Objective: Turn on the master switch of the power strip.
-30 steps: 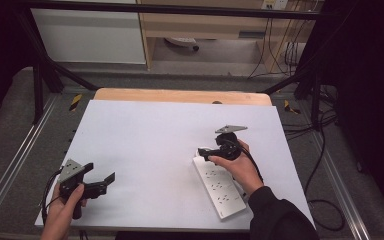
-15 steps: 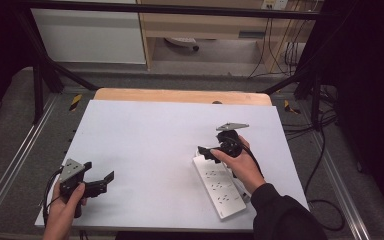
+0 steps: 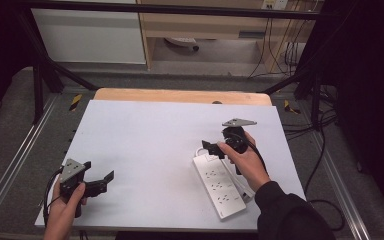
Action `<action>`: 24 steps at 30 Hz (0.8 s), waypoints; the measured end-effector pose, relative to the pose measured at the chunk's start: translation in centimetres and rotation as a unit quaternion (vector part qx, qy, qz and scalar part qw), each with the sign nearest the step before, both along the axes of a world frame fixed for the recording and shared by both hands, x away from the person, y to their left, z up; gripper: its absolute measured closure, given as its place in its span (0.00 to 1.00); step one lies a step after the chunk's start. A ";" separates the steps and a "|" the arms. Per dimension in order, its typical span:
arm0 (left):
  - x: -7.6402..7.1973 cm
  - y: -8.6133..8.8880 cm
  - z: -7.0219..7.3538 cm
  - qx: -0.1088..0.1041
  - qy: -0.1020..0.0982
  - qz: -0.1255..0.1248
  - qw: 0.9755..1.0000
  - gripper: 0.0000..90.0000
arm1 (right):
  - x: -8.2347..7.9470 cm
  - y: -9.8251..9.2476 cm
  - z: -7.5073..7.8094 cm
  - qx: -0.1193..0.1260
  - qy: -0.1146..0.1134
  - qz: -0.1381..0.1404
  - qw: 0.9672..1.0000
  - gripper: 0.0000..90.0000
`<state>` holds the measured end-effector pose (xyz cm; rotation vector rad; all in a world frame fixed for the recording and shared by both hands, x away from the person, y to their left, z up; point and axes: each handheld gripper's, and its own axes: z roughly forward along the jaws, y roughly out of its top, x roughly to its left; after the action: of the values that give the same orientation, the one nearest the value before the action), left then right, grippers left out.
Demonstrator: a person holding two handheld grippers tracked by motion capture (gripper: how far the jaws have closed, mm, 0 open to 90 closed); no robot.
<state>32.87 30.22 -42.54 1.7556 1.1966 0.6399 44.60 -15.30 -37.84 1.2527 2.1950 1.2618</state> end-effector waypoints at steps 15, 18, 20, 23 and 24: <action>-0.1 0.0 0.0 -0.001 0.001 -0.007 1.000 0.09 | -2.1 -2.7 1.9 0.011 -0.041 0.003 0.999 0.06; -0.2 0.1 0.1 -0.002 0.000 -0.007 1.000 0.09 | -2.6 -3.8 2.1 0.019 -0.051 -0.005 0.999 0.06; -0.2 0.1 0.1 -0.004 0.000 -0.007 1.000 0.09 | -3.0 -4.5 2.1 0.022 -0.057 -0.009 0.998 0.06; -0.3 0.2 0.3 -0.009 -0.002 -0.008 1.000 0.09 | -3.4 -5.6 2.1 0.028 -0.065 -0.016 0.997 0.06; -0.3 0.2 0.3 -0.009 -0.003 -0.008 1.000 0.09 | -3.6 -5.9 2.0 0.029 -0.068 -0.020 0.997 0.06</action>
<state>32.54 30.40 -42.25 1.7452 1.1796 0.6243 41.00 -21.19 -35.82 1.1879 2.0424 1.3620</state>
